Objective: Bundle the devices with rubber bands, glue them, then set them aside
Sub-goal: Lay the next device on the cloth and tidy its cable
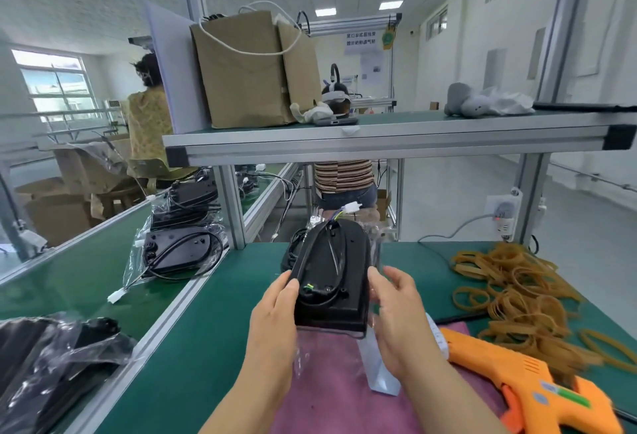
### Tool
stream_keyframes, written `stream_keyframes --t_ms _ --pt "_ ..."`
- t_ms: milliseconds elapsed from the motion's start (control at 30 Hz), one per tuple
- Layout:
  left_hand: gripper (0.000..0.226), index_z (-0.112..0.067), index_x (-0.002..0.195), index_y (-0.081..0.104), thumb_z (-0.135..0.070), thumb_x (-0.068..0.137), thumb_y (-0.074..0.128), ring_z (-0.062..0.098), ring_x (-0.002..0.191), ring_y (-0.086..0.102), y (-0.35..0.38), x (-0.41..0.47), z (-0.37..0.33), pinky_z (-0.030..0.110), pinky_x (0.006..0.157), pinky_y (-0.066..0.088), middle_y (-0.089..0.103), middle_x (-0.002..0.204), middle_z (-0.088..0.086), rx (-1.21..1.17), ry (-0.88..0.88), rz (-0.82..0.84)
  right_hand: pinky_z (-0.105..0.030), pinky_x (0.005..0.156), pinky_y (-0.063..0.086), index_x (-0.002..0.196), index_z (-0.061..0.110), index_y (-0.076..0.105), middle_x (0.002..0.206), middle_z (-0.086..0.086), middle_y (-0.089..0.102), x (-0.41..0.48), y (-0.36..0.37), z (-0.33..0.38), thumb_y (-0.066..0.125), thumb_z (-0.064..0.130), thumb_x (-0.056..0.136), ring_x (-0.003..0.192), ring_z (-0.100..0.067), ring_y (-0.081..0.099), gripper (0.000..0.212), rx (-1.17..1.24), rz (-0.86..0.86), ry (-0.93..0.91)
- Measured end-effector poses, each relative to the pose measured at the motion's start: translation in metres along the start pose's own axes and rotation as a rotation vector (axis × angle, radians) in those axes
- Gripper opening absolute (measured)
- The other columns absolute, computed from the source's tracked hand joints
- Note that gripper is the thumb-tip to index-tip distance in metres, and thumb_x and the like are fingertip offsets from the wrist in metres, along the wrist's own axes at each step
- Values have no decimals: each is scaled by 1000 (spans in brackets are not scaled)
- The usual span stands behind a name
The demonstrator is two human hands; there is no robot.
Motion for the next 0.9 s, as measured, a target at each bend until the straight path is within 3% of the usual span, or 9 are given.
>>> stream_keyframes --t_ms 100,167,200,267,367,500,733,800,900 --pt "34 -28 131 63 -26 101 47 -1 122 56 -1 -30 5 36 113 39 65 126 -20 -21 -33 3 -32 67 58 120 6 60 104 -13 74 -19 -4 0 64 33 92 87 -23 73 39 128 155 39" --pt "34 -31 130 63 -26 101 47 2 122 56 2 -46 12 38 112 40 65 125 -19 -37 -46 1 -46 84 58 121 1 62 110 -20 72 -30 -8 -2 66 39 86 101 -34 70 52 199 243 46" --pt "33 -32 129 63 -26 101 46 0 120 56 3 -53 15 33 110 41 66 124 -19 -40 -44 -10 -53 92 54 122 1 61 113 -23 70 -35 -10 -4 67 40 84 106 -39 68 56 226 274 52" --pt "31 -31 127 63 -22 102 47 -17 110 54 6 -65 20 8 95 41 64 122 -21 -31 -16 -31 -59 97 49 123 1 61 116 -25 68 -42 -17 -9 69 41 84 108 -43 66 57 240 296 59" --pt "31 -35 120 59 -13 100 50 -29 94 52 11 -78 28 -7 71 37 60 116 -28 -54 -6 -38 -54 88 55 123 7 59 114 -21 70 -48 -26 -17 72 43 80 104 -40 68 58 185 308 64" --pt "37 -32 115 61 -1 98 51 -18 90 62 13 -80 41 -2 69 42 71 96 -30 -51 -22 23 -44 74 59 122 9 57 111 -21 71 -51 -34 -28 72 33 78 100 -39 70 52 203 316 90" --pt "45 -14 111 66 18 84 53 3 89 70 5 -72 70 13 69 52 76 102 -3 -103 -104 93 -55 86 56 123 5 58 113 -26 69 -50 -38 -43 71 18 76 103 -44 67 51 168 352 126" --pt "46 -12 108 66 9 67 62 7 89 70 2 -69 75 17 70 53 77 99 -1 -108 -132 104 -52 85 57 121 6 61 112 -26 69 -50 -40 -44 70 13 74 99 -41 68 49 161 367 117" --pt "45 -11 107 66 18 72 59 20 99 68 -4 -65 83 31 84 52 77 100 3 -70 -135 101 -49 83 58 118 7 65 111 -27 69 -50 -39 -44 69 9 73 96 -39 68 44 152 410 97"
Point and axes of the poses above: each hand's wrist, its own x-axis towards the middle knuckle, its own y-axis out of the palm, z = x × y, the point moved 5 cm from there along x, towards the middle knuckle
